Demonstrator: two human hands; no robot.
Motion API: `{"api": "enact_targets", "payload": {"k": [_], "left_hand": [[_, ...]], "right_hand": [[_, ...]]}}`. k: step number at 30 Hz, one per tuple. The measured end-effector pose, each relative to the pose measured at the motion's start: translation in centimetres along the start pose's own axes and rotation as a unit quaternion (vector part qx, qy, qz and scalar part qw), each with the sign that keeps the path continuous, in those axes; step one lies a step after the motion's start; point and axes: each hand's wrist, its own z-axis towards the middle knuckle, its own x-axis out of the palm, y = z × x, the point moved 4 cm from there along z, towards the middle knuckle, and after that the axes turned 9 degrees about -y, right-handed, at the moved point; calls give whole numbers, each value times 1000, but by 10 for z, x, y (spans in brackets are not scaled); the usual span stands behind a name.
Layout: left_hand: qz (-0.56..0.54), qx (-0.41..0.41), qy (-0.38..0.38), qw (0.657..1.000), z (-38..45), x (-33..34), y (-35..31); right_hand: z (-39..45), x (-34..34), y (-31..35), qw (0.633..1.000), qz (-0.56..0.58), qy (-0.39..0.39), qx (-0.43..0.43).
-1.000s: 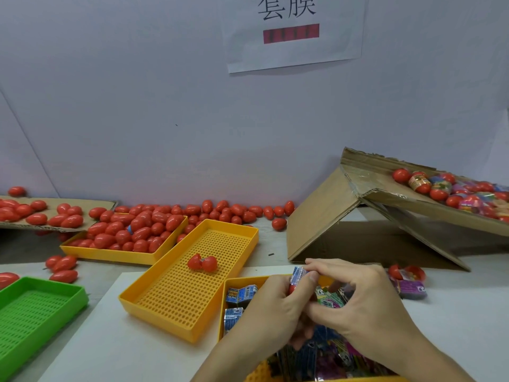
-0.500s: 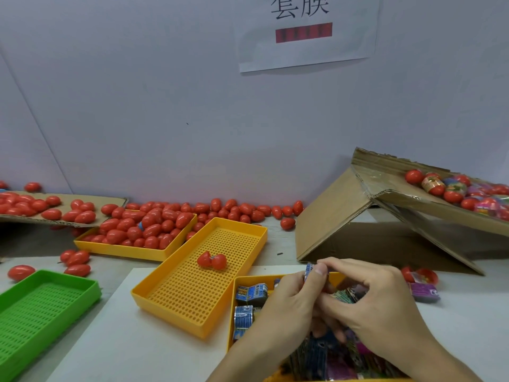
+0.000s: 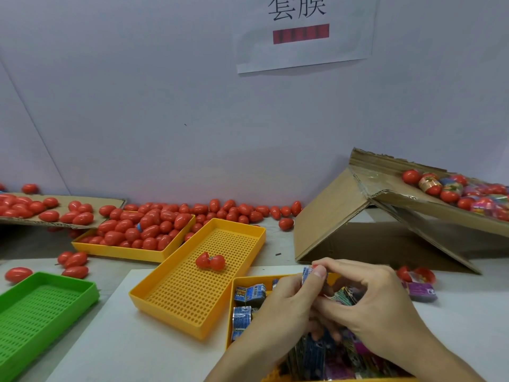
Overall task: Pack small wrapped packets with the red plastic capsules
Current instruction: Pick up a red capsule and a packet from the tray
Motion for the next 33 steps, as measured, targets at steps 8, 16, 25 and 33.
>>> {"api": "enact_targets", "payload": {"k": [8, 16, 25, 33], "left_hand": [[21, -1, 21, 1000, -3, -1, -2], [10, -33, 48, 998, -2, -1, 0], [16, -2, -55, 998, 2, -4, 0], [-164, -71, -105, 978, 3, -4, 1]], "right_hand": [[0, 0, -3, 998, 27, 48, 41], [0, -1, -4, 993, 59, 75, 68], [0, 2, -7, 998, 24, 40, 48], [-1, 3, -15, 999, -26, 13, 45]]}}
